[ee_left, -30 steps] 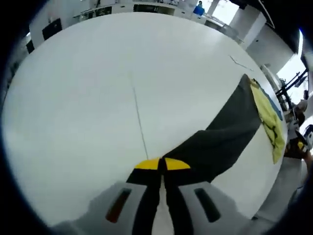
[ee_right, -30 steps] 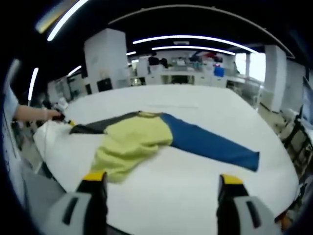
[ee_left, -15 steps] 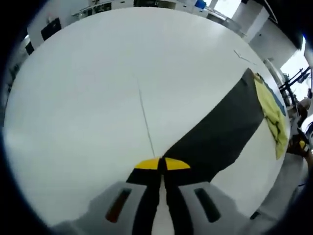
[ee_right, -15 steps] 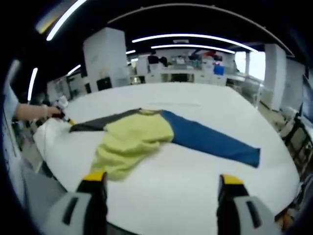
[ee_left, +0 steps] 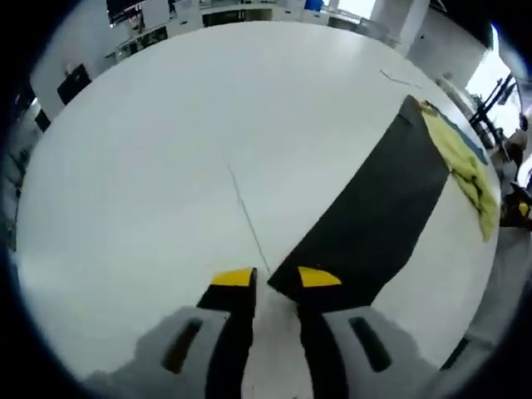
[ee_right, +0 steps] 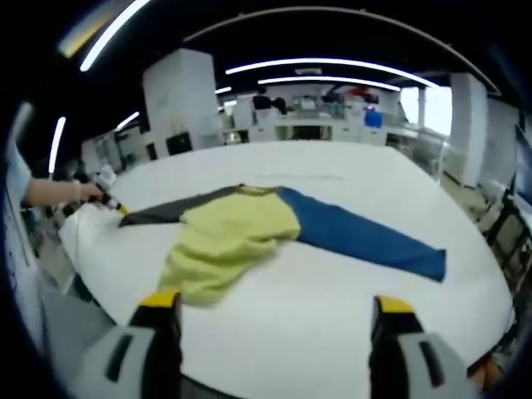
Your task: Fold the garment on the visible template until the final outline fits inside the template.
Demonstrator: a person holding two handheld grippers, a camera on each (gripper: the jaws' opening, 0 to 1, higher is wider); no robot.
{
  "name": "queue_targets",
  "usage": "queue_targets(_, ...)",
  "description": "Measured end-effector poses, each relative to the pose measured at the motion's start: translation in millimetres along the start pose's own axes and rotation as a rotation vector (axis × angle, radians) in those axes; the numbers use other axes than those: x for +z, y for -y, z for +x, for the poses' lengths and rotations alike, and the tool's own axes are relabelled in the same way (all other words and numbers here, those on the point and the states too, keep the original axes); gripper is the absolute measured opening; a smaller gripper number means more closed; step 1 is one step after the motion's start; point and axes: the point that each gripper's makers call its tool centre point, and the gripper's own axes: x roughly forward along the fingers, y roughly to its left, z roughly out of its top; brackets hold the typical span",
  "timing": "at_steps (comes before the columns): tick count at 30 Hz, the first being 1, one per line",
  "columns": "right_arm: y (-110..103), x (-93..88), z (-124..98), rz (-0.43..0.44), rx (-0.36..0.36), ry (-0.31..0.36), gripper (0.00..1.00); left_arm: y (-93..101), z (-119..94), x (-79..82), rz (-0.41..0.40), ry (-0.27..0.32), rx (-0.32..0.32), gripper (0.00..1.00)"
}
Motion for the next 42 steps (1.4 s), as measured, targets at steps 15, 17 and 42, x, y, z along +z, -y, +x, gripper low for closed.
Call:
queue_targets(15,-4.0,5.9,3.5,-0.022,0.026,-0.005,0.99,39.4,-15.6,13.3,0.043,0.226,-0.059,0.97)
queue_targets(17,-3.3,5.3,4.1,-0.028,0.028,-0.014,0.99,41.5,-17.7,16.7,0.066,0.231,-0.052,0.99)
queue_targets(42,5.1,3.7,4.2,-0.094,0.106,-0.017,0.99,182.6,-83.0,41.7,0.142,0.459,-0.171,0.96)
